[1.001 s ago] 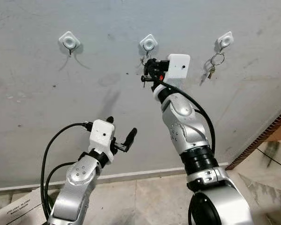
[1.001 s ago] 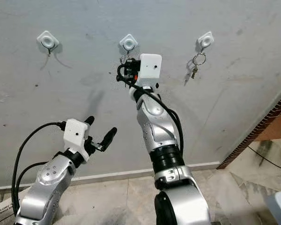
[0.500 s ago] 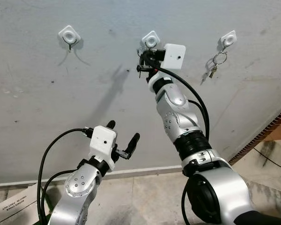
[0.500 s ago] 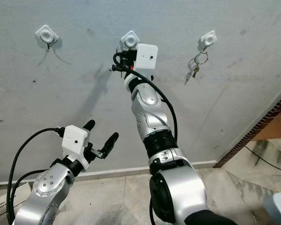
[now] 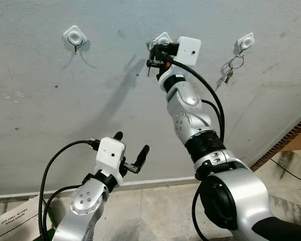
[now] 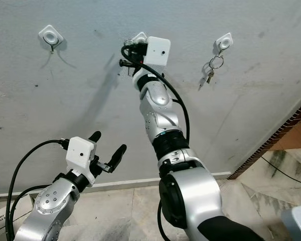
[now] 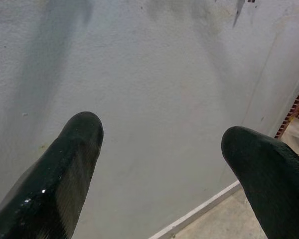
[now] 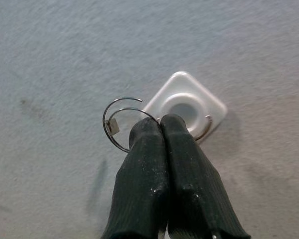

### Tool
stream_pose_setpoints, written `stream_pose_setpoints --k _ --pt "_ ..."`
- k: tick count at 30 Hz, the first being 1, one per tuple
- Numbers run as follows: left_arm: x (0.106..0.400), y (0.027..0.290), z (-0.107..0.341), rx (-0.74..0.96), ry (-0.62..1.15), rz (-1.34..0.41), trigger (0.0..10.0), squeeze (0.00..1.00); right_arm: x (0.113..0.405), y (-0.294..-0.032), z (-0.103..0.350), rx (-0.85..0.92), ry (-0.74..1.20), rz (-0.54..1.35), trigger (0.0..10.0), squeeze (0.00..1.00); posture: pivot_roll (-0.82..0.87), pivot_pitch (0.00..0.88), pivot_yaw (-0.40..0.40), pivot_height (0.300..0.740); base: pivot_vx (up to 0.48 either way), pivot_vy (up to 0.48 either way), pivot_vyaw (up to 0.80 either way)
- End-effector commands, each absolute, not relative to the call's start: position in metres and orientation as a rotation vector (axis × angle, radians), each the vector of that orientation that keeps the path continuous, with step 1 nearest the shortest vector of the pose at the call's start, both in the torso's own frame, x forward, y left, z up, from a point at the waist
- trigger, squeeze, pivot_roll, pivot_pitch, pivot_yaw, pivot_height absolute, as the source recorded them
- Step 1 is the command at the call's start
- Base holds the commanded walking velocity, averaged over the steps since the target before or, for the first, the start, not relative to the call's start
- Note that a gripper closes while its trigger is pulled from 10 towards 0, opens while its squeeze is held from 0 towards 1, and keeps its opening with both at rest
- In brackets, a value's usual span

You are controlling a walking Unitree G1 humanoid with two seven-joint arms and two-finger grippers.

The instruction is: Hang keys on a hook

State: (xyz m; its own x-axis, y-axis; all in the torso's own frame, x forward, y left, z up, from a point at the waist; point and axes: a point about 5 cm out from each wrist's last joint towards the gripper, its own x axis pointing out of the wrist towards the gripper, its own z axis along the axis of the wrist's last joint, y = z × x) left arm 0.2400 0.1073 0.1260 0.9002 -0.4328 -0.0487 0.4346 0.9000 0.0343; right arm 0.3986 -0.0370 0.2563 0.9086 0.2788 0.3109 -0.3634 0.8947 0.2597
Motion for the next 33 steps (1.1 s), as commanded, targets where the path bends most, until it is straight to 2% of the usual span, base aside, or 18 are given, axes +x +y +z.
stream_pose_setpoints --k 1,18,21,23,33 --pt "0.239 0.104 0.129 0.041 0.035 -0.472 10.0 0.00 0.398 -0.042 0.257 0.327 -0.288 0.336 10.0 0.00 0.22 0.055 -0.078 0.740 0.000 0.000 0.00" --pt "0.242 0.101 0.130 0.045 0.035 -0.498 10.0 0.00 0.394 -0.046 0.237 0.305 -0.244 0.405 10.0 0.00 0.22 0.041 -0.066 0.740 0.000 0.000 0.00" --pt "0.242 0.100 0.134 0.047 0.006 -0.505 10.0 0.00 0.394 -0.046 0.240 0.303 -0.248 0.395 10.0 0.00 0.22 0.038 -0.066 0.740 0.000 0.000 0.00" --pt "0.247 0.106 0.151 0.057 -0.105 -0.433 10.0 0.00 0.396 -0.047 0.241 0.294 -0.243 0.373 10.0 0.00 0.22 0.036 -0.066 0.740 0.000 0.000 0.00" --pt "0.255 0.107 0.161 0.085 -0.173 -0.401 10.0 0.00 0.400 -0.053 0.229 0.260 -0.193 0.342 10.0 0.00 0.22 0.033 -0.068 0.740 0.000 0.000 0.00"
